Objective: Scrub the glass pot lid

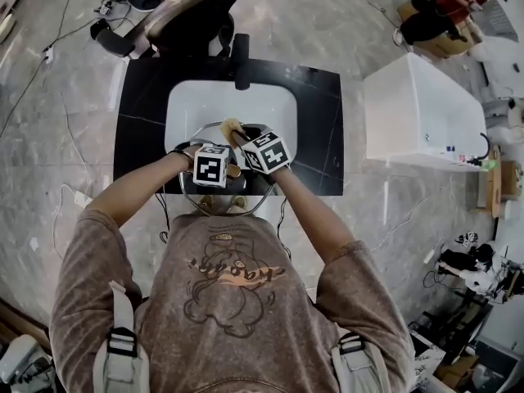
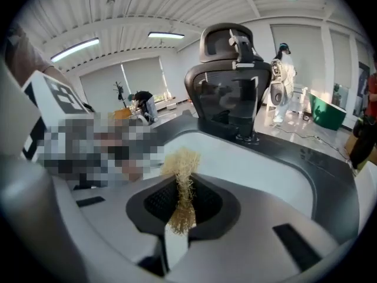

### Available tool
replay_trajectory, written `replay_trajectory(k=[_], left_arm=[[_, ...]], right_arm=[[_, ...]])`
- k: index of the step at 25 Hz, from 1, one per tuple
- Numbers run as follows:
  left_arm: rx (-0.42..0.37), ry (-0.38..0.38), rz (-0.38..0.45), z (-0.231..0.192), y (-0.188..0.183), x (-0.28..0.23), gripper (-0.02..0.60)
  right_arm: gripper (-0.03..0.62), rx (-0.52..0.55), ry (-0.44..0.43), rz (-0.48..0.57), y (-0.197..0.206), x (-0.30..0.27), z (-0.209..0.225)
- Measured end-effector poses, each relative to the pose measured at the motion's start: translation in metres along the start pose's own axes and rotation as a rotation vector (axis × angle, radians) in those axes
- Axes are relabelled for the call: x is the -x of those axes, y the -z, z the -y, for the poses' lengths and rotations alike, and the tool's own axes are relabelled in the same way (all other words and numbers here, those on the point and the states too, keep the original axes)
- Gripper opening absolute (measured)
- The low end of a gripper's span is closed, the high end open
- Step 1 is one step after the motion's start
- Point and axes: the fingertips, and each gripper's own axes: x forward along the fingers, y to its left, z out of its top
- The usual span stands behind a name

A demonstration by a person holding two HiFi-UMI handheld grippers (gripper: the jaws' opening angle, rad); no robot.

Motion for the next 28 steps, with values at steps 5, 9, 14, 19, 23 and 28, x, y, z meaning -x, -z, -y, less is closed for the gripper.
replay_trajectory(k=[5, 9, 14, 19, 23, 28], left_arm=[[0.003, -0.009, 0.014, 0.000, -0.002, -0.001, 0.181], [0.003, -0.014, 0.022, 0.001, -0.002, 0.000, 0.181], [0.007, -0.020, 0.035, 0.001, -0.002, 0.000, 0.181], [0.015, -0.019, 0.049, 0.003, -0.004, 0.001, 0.179], [0.008, -0.036, 0.049, 0.003, -0.004, -0.001, 0.179], [0.006, -0.050, 0.045, 0.003, -0.004, -0.003, 0.179]], right_arm=[[0.049, 0.075, -0.105, -0.094, -0.009, -0.033, -0.012], [0.049, 0.089, -0.160, -0.166, -0.005, -0.051, -0.019], [0.049, 0.065, -0.199, -0.197, -0.001, -0.061, -0.024], [0.048, 0.100, -0.223, -0.229, 0.003, -0.065, -0.032], [0.049, 0.103, -0.214, -0.224, 0.005, -0.065, -0.032], [0.049, 0.110, -0.207, -0.230, 0.007, -0.066, -0.031]])
